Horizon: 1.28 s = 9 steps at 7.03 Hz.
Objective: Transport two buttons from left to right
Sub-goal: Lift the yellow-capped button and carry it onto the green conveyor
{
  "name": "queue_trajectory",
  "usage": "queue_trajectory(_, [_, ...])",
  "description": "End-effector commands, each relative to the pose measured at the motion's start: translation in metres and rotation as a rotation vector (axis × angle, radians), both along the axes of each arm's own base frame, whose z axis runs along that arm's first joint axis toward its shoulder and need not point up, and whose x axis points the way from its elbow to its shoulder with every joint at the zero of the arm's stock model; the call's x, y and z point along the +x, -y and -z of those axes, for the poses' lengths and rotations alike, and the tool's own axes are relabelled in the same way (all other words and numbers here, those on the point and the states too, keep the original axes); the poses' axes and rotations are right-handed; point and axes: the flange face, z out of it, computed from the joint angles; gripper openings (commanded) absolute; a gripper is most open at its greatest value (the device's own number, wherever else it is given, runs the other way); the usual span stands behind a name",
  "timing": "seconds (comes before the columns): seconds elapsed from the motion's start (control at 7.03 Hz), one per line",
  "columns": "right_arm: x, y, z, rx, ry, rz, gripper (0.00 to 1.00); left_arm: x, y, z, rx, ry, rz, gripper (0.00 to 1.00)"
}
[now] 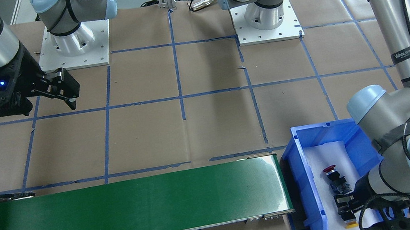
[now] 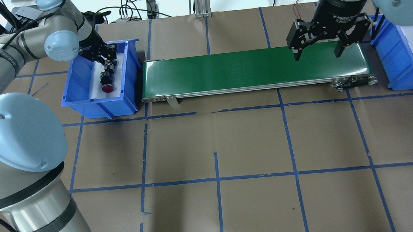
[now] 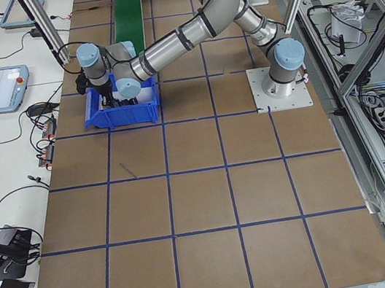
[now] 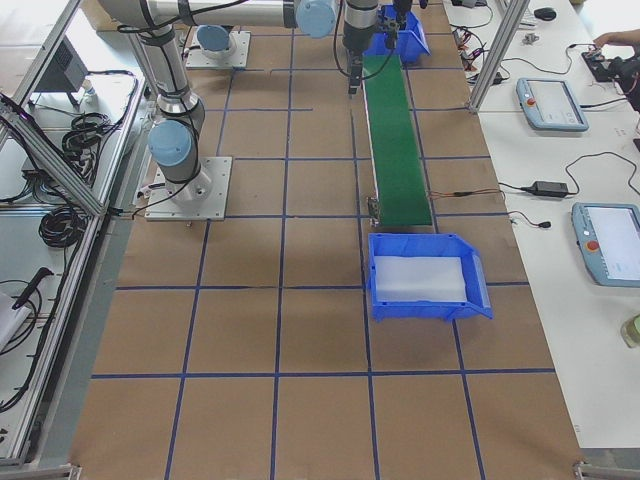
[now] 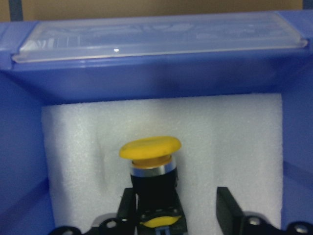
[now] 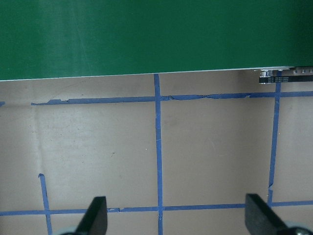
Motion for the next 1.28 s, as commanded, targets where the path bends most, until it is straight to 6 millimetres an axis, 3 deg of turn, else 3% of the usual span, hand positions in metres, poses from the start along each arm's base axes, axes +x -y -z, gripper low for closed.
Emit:
queue_trajectory(0.0, [0.0, 0.0, 0.001, 0.002, 0.0, -0.002, 1.0, 0.004, -0.007, -0.041, -0.033, 0.032, 0.001, 0.09])
queue_trajectory(0.28, [0.0, 0.0, 0.001, 0.002, 0.0, -0.003, 1.0, -0.001, -0.029, -0.105, -0.009, 0.037, -0.007, 0.09])
queue_trajectory(0.57, [0.0, 0.0, 0.001, 0.0, 0.0, -0.002, 1.0, -0.027, -0.058, -0.172, -0.042, 0.038, -0.035, 0.09])
queue_trajectory(0.71, [0.0, 0.0, 0.001, 0.002, 0.0, -0.003, 1.0, -0.063, -0.073, -0.187, -0.044, 0.034, -0.049, 0.09])
queue_trajectory(0.85, [0.0, 0.0, 0.001, 0.002, 0.0, -0.002, 1.0, -0.121, -0.083, -0.186, -0.042, 0.07, -0.088, 0.09])
queue_trajectory(1.0, [0.0, 0.0, 0.001, 0.002, 0.0, -0.002, 1.0, -0.17, -0.087, -0.17, -0.036, 0.113, -0.111, 0.09])
queue_trajectory(1.14, [0.0, 0.0, 0.001, 0.0, 0.0, -0.002, 1.0, -0.205, -0.088, -0.15, -0.026, 0.11, -0.122, 0.09])
